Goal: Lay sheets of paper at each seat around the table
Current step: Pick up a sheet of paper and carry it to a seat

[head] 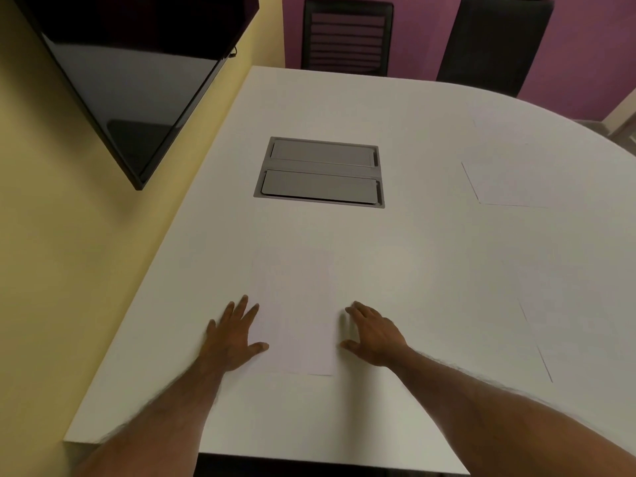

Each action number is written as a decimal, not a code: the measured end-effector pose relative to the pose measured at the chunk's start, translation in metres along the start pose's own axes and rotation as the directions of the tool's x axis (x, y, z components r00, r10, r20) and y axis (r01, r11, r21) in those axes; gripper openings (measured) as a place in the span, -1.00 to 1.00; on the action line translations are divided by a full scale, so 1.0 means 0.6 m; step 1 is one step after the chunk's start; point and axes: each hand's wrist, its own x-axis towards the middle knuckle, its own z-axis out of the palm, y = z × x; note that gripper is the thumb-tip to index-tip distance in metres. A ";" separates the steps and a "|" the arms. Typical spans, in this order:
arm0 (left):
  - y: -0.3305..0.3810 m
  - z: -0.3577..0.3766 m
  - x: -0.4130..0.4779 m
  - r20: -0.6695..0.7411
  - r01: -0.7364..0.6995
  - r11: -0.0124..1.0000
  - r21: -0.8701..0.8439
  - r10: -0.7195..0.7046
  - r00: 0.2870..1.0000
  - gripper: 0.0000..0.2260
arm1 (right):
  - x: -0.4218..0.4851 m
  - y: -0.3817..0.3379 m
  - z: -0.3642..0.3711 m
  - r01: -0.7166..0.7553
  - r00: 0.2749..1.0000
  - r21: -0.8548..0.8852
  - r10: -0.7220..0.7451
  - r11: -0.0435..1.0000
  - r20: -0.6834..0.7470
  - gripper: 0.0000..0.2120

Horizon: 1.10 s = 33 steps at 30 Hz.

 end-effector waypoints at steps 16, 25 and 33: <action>0.099 -0.088 -0.088 -0.113 -0.013 0.991 0.137 0.029 0.993 -0.23 | -0.101 0.074 -0.110 0.023 0.993 -0.050 -0.029 0.998 -0.114 -0.27; 0.208 -0.105 -0.195 -0.271 0.020 0.971 0.237 0.046 0.961 -0.15 | -0.207 0.201 -0.166 0.070 0.960 -0.216 -0.125 0.974 -0.251 -0.23; 0.307 -0.092 -0.262 -0.347 0.031 0.940 0.339 0.094 0.933 -0.14 | -0.321 0.328 -0.210 -0.006 0.937 -0.297 -0.098 0.955 -0.334 -0.17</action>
